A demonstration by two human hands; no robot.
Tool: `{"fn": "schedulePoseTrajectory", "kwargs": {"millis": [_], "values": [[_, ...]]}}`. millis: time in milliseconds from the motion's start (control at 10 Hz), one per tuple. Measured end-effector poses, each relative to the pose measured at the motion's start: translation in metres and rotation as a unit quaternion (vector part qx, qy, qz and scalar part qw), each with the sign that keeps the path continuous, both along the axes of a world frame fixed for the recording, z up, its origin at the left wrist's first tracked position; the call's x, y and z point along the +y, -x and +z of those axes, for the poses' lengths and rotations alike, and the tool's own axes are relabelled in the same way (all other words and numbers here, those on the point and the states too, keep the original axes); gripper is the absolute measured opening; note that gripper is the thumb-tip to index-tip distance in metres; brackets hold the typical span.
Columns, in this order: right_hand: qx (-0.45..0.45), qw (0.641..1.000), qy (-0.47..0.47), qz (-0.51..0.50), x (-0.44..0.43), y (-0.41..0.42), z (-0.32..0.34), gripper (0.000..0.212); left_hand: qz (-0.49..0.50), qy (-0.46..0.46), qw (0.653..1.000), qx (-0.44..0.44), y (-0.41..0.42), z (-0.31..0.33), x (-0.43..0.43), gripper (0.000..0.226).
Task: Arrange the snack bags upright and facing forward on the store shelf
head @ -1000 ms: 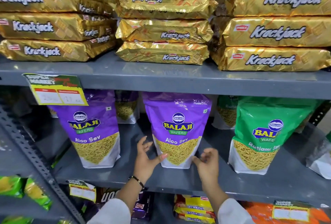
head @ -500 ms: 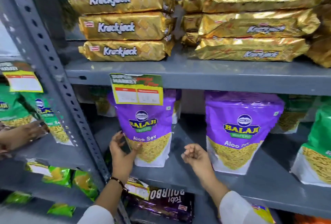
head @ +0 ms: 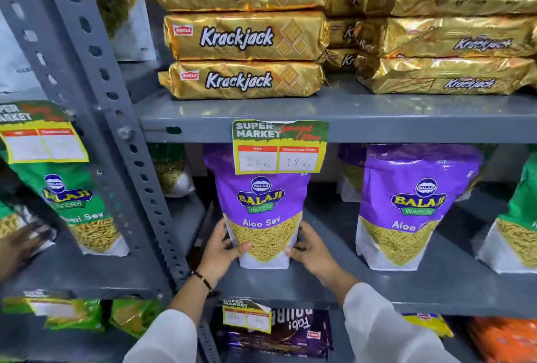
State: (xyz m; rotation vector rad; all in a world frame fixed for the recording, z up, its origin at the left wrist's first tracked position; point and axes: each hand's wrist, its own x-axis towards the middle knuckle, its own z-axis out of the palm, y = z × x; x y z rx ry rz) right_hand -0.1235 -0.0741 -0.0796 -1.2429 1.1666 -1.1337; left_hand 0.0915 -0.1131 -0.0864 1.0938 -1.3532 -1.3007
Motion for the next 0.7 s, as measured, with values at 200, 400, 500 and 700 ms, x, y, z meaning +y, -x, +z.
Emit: {"fn": "schedulePoseTrajectory", "kwargs": {"millis": [200, 400, 500, 700], "values": [[-0.001, 1.000, -0.009, -0.016, -0.002, -0.003, 0.001, 0.043, -0.014, 0.008, 1.000, 0.000, 0.001, 0.002, -0.004, 0.096], [0.005, 1.000, -0.018, -0.008, -0.002, -0.003, 0.000, 0.045, -0.010, 0.015, 1.000, -0.013, 0.001, -0.004, -0.003, 0.096], [0.010, 1.000, -0.016, -0.001, -0.001, -0.002, 0.000, 0.045, -0.008, 0.019, 1.000, -0.015, 0.002, -0.002, -0.003, 0.101], [0.021, 0.998, -0.012, -0.059, 0.009, 0.001, 0.005, 0.054, 0.051, 0.025, 0.998, 0.013, 0.000, 0.000, 0.003, 0.083]]}}
